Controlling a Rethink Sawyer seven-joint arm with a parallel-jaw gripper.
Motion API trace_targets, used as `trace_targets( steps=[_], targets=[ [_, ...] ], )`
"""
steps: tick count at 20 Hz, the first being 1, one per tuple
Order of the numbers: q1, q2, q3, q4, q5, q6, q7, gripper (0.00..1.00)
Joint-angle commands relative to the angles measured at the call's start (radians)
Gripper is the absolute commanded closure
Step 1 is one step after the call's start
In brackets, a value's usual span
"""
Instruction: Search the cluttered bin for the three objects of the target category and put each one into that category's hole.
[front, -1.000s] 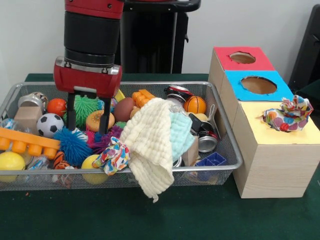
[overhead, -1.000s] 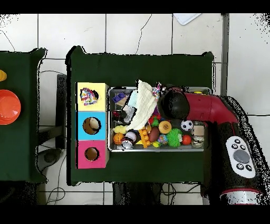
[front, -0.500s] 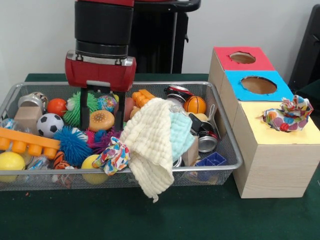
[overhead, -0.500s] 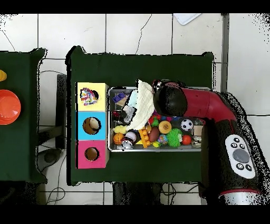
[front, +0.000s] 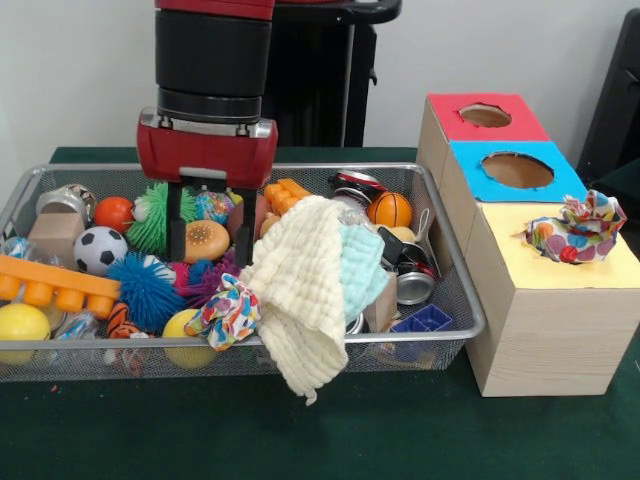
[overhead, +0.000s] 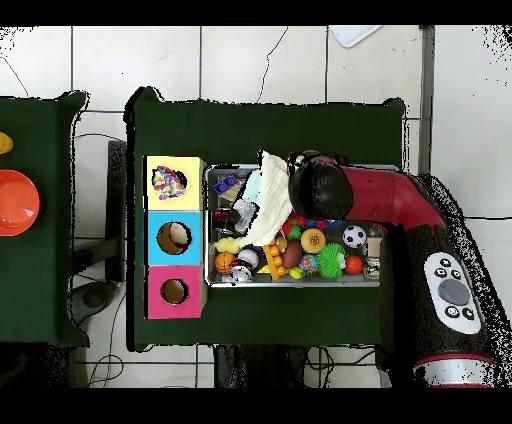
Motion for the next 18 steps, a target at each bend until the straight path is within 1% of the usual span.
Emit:
trace_targets(
  steps=[1, 18],
  targets=[
    [-0.008, 0.063, 0.075, 0.029, -0.029, 0.012, -0.034, 0.00],
    [-0.005, 0.154, 0.082, -0.001, -0.045, -0.099, -0.003, 0.00]
  ],
)
